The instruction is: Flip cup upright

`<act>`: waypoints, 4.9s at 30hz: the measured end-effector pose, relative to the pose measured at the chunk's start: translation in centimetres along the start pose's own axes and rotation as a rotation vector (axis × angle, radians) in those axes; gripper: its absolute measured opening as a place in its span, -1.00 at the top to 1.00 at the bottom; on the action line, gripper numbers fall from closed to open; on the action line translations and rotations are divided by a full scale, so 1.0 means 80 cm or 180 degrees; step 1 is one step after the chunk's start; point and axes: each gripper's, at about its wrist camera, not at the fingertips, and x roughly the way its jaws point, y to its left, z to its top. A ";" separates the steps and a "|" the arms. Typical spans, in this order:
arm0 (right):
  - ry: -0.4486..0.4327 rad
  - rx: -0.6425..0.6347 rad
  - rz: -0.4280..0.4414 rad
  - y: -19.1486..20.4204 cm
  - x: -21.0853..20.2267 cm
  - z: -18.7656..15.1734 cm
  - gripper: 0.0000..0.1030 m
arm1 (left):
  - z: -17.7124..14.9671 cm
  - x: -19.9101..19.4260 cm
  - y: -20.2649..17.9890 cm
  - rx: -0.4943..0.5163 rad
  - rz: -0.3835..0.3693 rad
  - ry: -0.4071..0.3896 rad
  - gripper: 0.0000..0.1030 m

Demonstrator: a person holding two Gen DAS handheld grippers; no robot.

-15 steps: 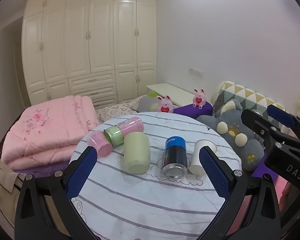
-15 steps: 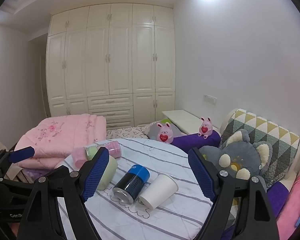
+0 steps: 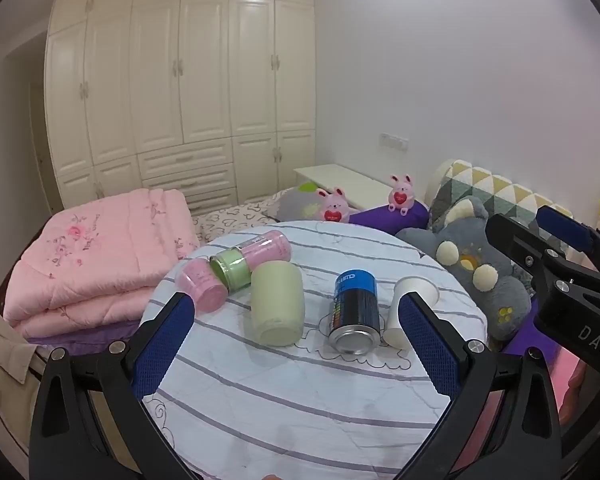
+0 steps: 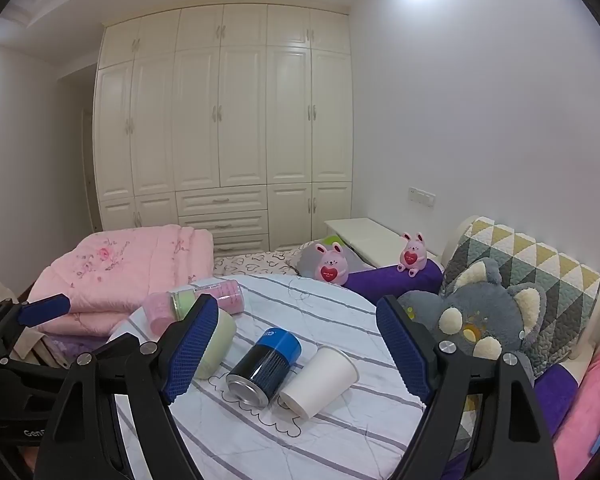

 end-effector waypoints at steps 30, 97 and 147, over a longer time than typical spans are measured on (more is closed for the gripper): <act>0.0094 -0.0068 0.0042 0.003 0.020 -0.006 -0.61 | -0.004 0.021 0.010 -0.0039 0.0008 0.0095 -1.00; 0.0132 -0.0012 0.0046 -0.003 0.038 -0.008 -0.61 | 0.000 0.045 0.002 0.0051 0.0028 0.0128 -1.00; 0.0853 0.0124 0.0680 0.033 0.246 -0.032 -0.61 | -0.021 0.343 0.195 -0.1395 0.0766 0.1827 -1.00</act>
